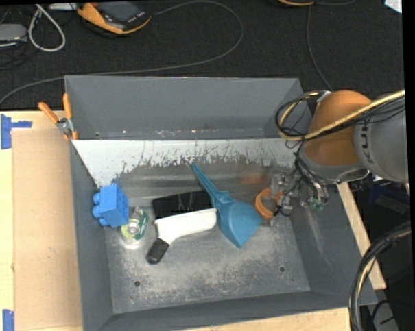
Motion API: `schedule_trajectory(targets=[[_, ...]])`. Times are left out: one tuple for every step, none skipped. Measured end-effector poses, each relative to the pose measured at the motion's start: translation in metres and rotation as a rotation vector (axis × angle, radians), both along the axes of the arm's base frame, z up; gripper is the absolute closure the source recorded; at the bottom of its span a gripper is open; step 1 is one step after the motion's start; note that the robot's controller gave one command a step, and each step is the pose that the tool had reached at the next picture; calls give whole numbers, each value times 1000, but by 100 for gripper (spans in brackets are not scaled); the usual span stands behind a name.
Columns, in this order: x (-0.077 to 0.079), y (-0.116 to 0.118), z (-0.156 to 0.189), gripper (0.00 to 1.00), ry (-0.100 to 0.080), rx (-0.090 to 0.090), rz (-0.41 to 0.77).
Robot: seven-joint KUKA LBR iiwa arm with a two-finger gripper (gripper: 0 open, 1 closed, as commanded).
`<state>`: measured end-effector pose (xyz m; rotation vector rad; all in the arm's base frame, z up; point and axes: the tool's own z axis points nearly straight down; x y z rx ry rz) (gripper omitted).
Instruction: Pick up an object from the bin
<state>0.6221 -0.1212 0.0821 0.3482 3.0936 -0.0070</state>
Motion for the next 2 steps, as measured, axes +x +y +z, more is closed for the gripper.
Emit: schedule_trajectory(targets=[[-4,1,39,100,12,4,1],[-2,1,61,100,5,2,2]])
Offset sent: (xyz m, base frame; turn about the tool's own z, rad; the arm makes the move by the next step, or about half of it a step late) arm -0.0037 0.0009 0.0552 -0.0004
